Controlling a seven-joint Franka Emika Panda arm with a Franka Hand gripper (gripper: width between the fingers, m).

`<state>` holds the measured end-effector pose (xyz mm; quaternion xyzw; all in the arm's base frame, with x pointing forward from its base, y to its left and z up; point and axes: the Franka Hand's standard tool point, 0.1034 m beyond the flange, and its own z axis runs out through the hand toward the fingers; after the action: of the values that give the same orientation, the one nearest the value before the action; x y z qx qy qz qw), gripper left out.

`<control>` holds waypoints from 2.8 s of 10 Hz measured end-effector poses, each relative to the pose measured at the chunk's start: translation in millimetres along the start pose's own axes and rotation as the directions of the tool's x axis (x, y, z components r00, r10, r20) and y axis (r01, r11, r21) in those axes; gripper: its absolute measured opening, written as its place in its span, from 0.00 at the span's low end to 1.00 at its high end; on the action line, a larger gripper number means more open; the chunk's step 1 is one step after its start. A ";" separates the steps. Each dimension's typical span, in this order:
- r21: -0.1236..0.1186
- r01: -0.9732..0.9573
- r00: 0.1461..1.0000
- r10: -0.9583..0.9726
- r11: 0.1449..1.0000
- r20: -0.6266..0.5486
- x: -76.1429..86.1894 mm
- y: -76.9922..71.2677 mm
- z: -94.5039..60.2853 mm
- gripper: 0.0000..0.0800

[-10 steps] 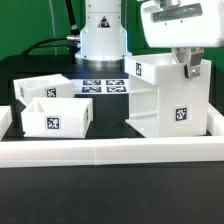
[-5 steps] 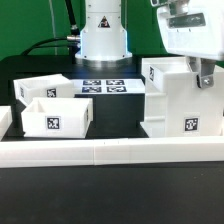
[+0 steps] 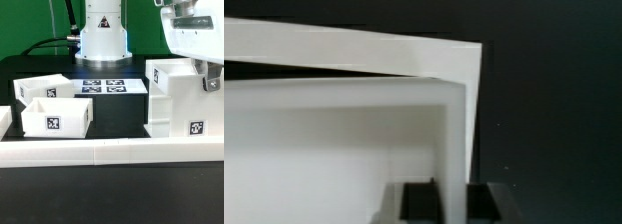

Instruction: Assemble drawer

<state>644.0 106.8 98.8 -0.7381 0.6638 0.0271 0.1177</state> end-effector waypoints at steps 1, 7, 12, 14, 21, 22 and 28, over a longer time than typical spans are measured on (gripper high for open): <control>0.001 0.005 1.000 -0.005 1.000 0.000 -0.3 -0.3 -0.1 0.05; 0.001 0.392 0.920 -0.392 0.920 0.011 0.9 13.7 -28.0 0.80; 0.000 0.617 0.787 -0.616 0.787 0.042 11.6 21.6 -55.5 0.81; -0.025 0.704 0.710 -0.702 0.710 0.060 15.0 27.3 -54.6 0.81; -0.056 0.989 0.142 -0.986 0.137 0.086 113.3 76.6 -60.8 0.81; -0.059 0.992 0.118 -0.990 0.113 0.080 130.3 83.9 -60.8 0.81; -0.056 0.991 0.127 -0.988 0.122 0.089 157.0 98.9 -56.5 0.81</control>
Offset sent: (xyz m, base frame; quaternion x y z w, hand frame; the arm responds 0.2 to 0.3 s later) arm 0.0000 0.0000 0.0000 0.0000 0.0000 0.0000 1.0000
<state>558.3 -66.9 109.3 -0.9968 0.0063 -0.0129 0.0789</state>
